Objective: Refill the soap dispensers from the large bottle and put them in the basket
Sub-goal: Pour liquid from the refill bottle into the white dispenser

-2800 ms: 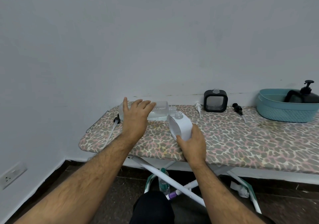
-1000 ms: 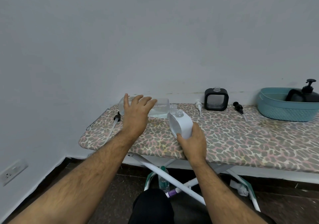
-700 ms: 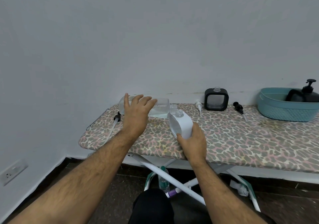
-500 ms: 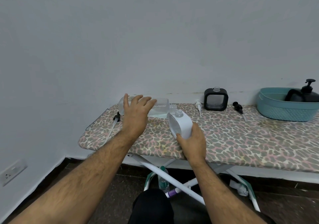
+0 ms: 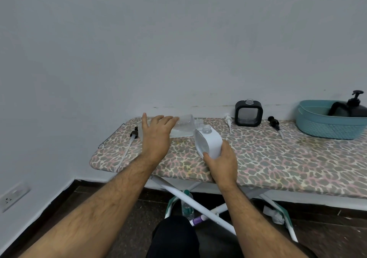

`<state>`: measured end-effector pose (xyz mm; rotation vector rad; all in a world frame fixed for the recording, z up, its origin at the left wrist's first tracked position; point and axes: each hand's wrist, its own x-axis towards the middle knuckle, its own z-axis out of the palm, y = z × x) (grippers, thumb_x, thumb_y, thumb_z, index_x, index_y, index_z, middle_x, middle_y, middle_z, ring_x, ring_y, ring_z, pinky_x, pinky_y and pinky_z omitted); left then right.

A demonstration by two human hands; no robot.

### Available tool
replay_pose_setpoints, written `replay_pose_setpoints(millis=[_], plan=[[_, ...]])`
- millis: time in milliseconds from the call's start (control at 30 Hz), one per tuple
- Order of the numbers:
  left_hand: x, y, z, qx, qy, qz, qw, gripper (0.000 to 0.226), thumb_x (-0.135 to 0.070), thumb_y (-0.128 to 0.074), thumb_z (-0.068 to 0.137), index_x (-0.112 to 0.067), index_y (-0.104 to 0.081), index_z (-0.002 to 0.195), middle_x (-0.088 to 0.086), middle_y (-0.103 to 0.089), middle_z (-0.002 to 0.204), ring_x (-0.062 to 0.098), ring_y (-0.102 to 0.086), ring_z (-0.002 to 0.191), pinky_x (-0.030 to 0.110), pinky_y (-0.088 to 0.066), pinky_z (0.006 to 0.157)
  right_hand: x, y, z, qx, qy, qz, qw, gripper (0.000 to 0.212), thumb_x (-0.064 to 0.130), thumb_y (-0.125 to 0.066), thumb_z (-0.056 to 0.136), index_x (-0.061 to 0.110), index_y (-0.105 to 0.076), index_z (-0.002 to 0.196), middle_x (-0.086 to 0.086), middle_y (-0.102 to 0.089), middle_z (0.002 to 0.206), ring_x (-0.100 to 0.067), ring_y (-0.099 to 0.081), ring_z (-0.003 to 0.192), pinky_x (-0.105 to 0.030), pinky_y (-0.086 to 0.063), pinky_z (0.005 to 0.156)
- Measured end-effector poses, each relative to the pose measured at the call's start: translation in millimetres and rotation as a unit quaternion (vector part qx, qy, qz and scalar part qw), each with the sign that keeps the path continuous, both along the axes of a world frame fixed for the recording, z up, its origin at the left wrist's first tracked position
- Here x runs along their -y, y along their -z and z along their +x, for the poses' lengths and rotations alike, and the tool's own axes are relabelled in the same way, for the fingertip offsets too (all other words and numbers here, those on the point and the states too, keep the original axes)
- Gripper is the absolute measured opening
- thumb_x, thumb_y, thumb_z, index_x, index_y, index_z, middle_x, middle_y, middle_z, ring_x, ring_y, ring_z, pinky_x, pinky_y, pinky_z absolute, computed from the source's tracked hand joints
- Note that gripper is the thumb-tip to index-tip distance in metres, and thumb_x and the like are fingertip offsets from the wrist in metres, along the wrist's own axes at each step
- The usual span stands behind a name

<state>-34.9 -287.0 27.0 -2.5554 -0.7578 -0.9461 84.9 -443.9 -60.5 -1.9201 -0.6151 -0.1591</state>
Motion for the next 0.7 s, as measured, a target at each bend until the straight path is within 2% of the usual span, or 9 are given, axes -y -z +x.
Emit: replay_pose_setpoints(millis=[200,267,367,467,533,600,700], plan=[[5,8,-3,0.016,-0.002,-0.033,0.999,0.074,-0.014,-0.087,0.066,-0.028,-0.057,0.133,-0.008,-0.066,0.124,0.023,-0.055,0.12,0.06,-0.009,0.116,-1,0,0,-0.001,0.0,0.0,1.0,0.055,0.041,-0.075,0.076,0.021,-0.052,0.122,0.004,-0.06,0.111,-0.018,-0.055,0.099,-0.039,-0.053,0.077],[3,11,-3,0.034,-0.003,-0.05,0.998,0.068,-0.019,-0.083,0.072,-0.029,-0.056,0.134,-0.007,-0.067,0.123,0.022,-0.054,0.119,0.056,-0.016,0.115,0,1,0,0.003,-0.002,0.002,1.0,0.054,0.041,-0.076,0.076,0.021,-0.053,0.121,0.004,-0.061,0.11,-0.018,-0.055,0.099,-0.039,-0.053,0.077],[2,15,-2,0.094,0.005,-0.122,0.988,0.058,-0.032,-0.077,0.08,-0.027,-0.056,0.134,-0.006,-0.066,0.122,0.021,-0.053,0.116,0.043,-0.027,0.101,0,1,0,0.003,-0.005,0.01,1.0,0.052,0.039,-0.076,0.076,0.021,-0.053,0.119,0.004,-0.061,0.108,-0.018,-0.056,0.098,-0.036,-0.051,0.074],[-2,18,0,0.148,0.009,-0.219,0.964,0.065,-0.042,-0.079,0.077,-0.024,-0.055,0.135,-0.003,-0.066,0.118,0.021,-0.053,0.111,0.041,-0.039,0.097,0,0,0,0.0,-0.005,0.009,1.0,0.05,0.038,-0.076,0.076,0.02,-0.052,0.116,0.004,-0.06,0.106,-0.019,-0.056,0.097,-0.038,-0.051,0.073],[-6,19,0,0.187,0.023,-0.286,0.94,0.069,-0.04,-0.082,0.074,-0.019,-0.056,0.134,0.0,-0.066,0.121,0.02,-0.057,0.112,0.042,-0.048,0.097,0,0,0,-0.004,-0.005,0.009,1.0,0.05,0.038,-0.076,0.076,0.021,-0.051,0.116,0.005,-0.059,0.106,-0.019,-0.056,0.097,-0.039,-0.052,0.074],[-11,19,0,0.225,0.035,-0.335,0.914,0.07,-0.032,-0.085,0.073,-0.015,-0.055,0.134,0.002,-0.063,0.126,0.018,-0.057,0.115,0.038,-0.048,0.1,0,1,1,-0.008,-0.006,0.011,1.0,0.052,0.039,-0.076,0.076,0.022,-0.051,0.118,0.005,-0.06,0.107,-0.018,-0.056,0.097,-0.041,-0.054,0.075],[-17,11,-1,0.274,0.041,-0.39,0.878,0.072,-0.025,-0.087,0.072,-0.012,-0.054,0.135,0.002,-0.061,0.125,0.016,-0.056,0.115,0.03,-0.046,0.095,0,2,2,-0.009,-0.006,0.013,1.0,0.055,0.04,-0.075,0.075,0.022,-0.051,0.121,0.005,-0.06,0.108,-0.019,-0.057,0.097,-0.043,-0.055,0.076]])
